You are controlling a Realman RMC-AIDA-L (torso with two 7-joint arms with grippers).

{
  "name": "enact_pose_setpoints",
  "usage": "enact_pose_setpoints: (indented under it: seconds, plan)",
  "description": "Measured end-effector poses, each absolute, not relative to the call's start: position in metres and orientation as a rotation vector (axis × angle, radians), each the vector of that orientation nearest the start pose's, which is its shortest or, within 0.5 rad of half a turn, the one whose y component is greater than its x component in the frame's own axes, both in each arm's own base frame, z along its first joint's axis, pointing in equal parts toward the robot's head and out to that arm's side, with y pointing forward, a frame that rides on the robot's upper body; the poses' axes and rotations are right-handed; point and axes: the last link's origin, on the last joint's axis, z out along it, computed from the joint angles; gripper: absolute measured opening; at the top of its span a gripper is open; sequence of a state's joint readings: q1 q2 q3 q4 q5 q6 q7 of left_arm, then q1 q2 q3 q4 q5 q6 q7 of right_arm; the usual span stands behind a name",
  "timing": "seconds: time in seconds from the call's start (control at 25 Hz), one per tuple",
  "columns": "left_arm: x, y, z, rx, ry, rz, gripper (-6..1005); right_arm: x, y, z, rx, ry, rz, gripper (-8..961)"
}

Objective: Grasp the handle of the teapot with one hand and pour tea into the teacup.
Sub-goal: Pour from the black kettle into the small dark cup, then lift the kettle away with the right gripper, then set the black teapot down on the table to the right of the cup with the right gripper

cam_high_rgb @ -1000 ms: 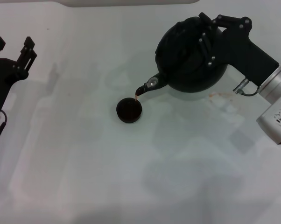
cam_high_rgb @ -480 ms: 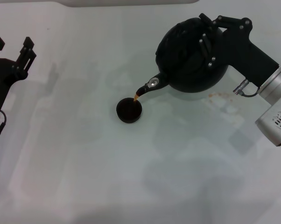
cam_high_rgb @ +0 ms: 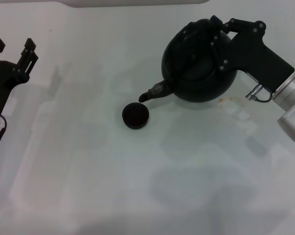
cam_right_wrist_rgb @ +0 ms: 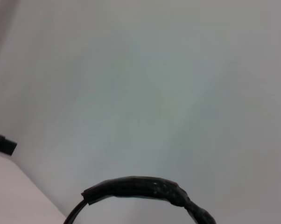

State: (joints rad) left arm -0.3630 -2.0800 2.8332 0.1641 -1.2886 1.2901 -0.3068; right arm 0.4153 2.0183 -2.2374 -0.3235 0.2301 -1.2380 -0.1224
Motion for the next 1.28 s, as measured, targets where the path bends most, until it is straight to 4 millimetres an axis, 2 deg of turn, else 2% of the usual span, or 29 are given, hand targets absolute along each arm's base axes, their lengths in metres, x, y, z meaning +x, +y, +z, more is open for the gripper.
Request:
enact_pose_setpoints:
  seconds: [0.24,0.44,0.6,1.0,1.28]
  plan:
    - [-0.336,0.289,-0.032,-1.627,-0.688,-0.837,769,0.265,0.316,-0.050,-2.059,-0.031,0.738,117]
    - [-0.337,0.288,-0.031,-1.617,-0.693,-0.836,769,0.268,0.319,-0.047,-2.052,0.227,0.864,117]
    - [-0.337,0.288,-0.031,-1.616,-0.693,-0.835,769,0.272,0.320,-0.042,-2.022,0.337,0.913,117]
    - [-0.337,0.290,-0.032,-1.617,-0.698,-0.831,770,0.299,0.309,-0.035,-1.968,0.493,0.899,117]
    - [-0.337,0.290,-0.032,-1.618,-0.698,-0.830,770,0.312,0.298,-0.035,-1.962,0.530,0.868,116]
